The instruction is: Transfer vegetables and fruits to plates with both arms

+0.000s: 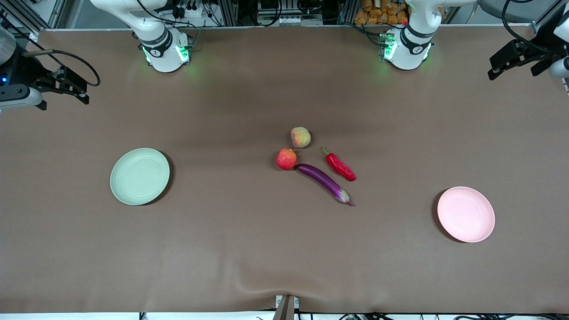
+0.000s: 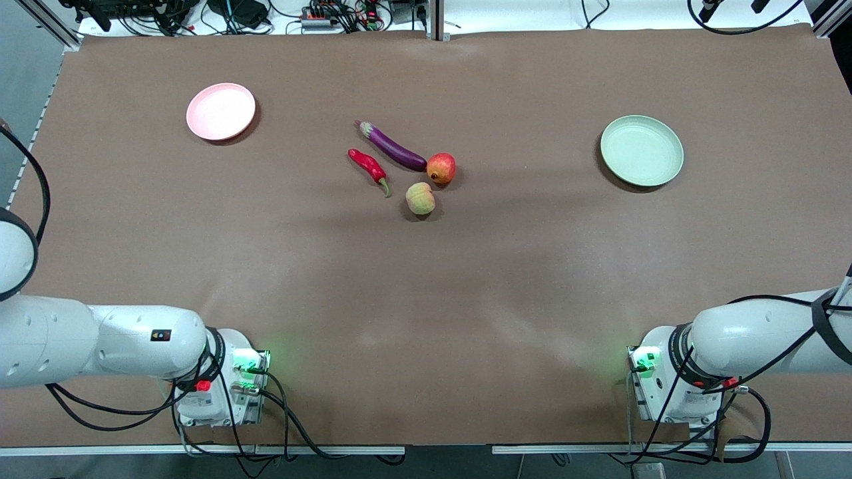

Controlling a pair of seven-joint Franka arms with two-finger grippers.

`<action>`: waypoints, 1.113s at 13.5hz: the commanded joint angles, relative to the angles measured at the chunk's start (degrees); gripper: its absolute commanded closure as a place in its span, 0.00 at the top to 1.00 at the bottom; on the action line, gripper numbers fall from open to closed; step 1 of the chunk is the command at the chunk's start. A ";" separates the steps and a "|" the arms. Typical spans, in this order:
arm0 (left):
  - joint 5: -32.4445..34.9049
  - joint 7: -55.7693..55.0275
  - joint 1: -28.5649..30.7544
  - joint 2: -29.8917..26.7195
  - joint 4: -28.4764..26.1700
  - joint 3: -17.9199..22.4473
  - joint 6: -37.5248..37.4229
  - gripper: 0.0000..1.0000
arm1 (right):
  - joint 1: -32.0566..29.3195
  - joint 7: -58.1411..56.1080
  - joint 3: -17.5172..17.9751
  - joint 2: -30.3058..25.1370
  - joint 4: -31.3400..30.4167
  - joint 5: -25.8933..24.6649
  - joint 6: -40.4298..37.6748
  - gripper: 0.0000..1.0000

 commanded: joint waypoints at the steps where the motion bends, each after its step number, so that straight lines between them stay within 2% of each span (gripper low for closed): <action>1: 0.78 0.25 0.06 0.39 0.65 -0.22 -0.95 1.00 | -0.43 0.48 -0.05 -0.35 -0.07 1.03 0.29 1.00; 6: 0.43 -0.63 -0.30 1.44 0.56 -0.31 -0.96 1.00 | 0.01 0.56 0.03 -0.52 -0.07 1.82 -0.76 1.00; 9: 0.08 -0.63 -0.56 2.32 0.64 -0.31 -0.78 1.00 | -2.00 -0.05 -1.28 -0.88 0.02 1.30 -5.76 1.00; 13: -1.85 -0.63 -0.82 4.96 0.56 -0.84 1.05 1.00 | -2.01 -0.23 -1.20 -0.44 -0.07 1.21 -3.68 1.00; 15: -2.21 -0.81 -1.70 7.58 0.47 -2.50 3.25 1.00 | -2.18 0.30 -1.20 -0.44 -0.16 1.04 -3.49 1.00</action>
